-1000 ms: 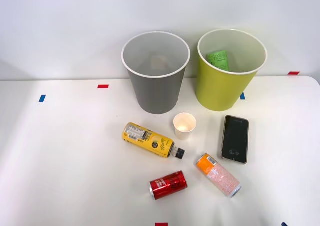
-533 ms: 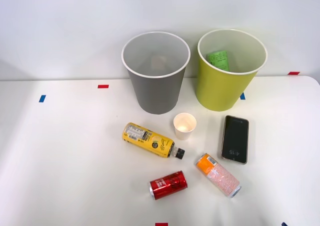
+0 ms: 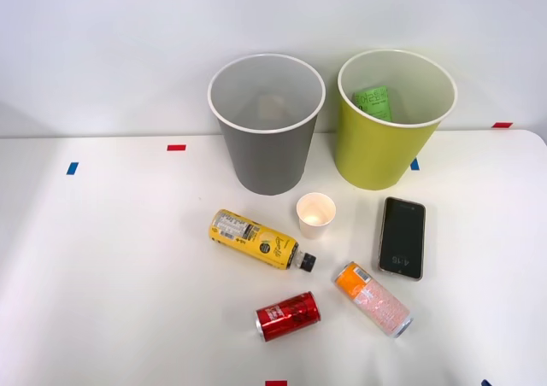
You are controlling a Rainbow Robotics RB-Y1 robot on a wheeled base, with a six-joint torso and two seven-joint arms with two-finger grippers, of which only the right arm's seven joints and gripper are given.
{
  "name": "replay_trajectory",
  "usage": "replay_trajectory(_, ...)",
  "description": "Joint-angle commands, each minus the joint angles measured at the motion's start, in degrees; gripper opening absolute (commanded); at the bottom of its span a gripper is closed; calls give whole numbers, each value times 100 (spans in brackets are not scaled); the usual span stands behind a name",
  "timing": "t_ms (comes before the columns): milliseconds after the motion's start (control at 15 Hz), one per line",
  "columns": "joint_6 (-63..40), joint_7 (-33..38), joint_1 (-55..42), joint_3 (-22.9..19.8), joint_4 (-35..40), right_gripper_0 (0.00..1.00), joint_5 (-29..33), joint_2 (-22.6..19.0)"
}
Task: Put cans in the gray bin, plastic bottles in the light green bin
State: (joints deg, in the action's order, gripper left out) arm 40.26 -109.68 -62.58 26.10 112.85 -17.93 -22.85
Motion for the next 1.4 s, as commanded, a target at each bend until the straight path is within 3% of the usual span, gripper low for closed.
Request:
replay_trajectory(67, 0, -1, 0, 0, 0, 100, 0, 0)
replay_trajectory(1400, 0, -1, 0, 0, 0, 100, 0, 0)
